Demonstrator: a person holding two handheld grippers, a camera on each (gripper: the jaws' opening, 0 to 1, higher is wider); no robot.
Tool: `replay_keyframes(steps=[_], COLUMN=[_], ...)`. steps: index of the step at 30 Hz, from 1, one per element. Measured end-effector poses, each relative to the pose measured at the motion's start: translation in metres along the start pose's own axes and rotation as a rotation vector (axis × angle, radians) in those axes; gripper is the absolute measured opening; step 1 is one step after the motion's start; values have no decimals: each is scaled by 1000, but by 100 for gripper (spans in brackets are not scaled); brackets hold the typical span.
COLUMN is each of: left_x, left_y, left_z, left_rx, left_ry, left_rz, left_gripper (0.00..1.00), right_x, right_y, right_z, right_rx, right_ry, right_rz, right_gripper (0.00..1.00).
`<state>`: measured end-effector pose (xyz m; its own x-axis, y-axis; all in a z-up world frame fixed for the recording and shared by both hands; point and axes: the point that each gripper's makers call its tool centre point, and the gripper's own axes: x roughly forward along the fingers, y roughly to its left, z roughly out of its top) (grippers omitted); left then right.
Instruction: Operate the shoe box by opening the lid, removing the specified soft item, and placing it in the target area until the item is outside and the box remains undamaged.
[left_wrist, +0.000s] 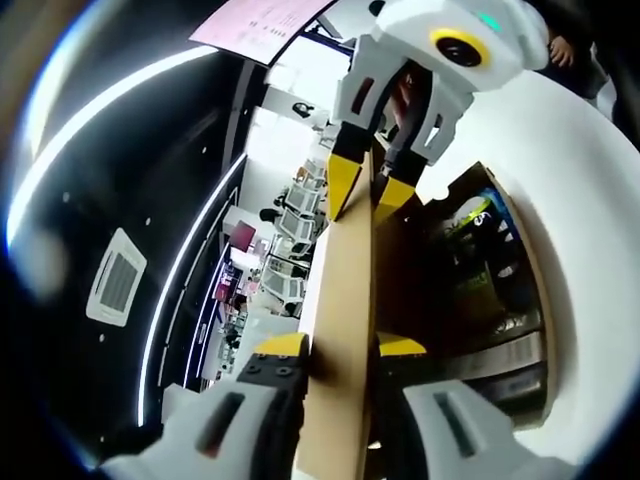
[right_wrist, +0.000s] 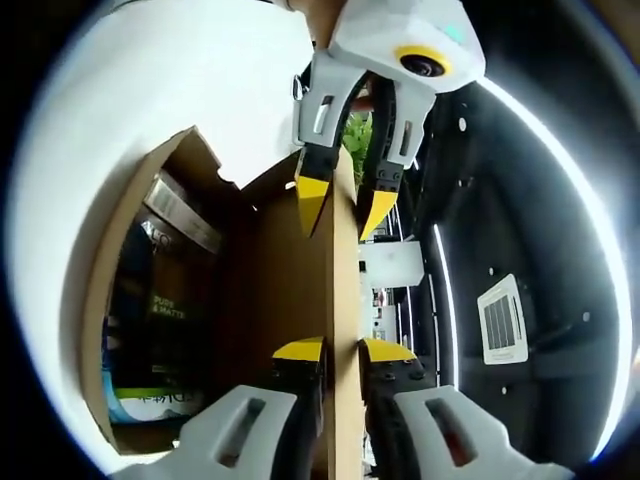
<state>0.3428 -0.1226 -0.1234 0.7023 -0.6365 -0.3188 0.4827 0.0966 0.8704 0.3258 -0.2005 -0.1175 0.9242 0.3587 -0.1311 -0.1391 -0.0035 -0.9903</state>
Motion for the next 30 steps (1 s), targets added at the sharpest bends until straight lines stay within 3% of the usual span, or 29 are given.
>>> replay_keyframes(steps=[21,30], left_x=[0,-23], left_y=[2,7], left_z=[0,12], left_rx=[-2,25], left_ry=[-4,-21], left_rz=[7,28], left_gripper=[25,27], right_x=[1,1], right_y=[-1,-1], right_z=[-2,-1], right_rx=[-44,-42], right_ry=[29,38], right_rz=[-30,-38], right_gripper=[10,10])
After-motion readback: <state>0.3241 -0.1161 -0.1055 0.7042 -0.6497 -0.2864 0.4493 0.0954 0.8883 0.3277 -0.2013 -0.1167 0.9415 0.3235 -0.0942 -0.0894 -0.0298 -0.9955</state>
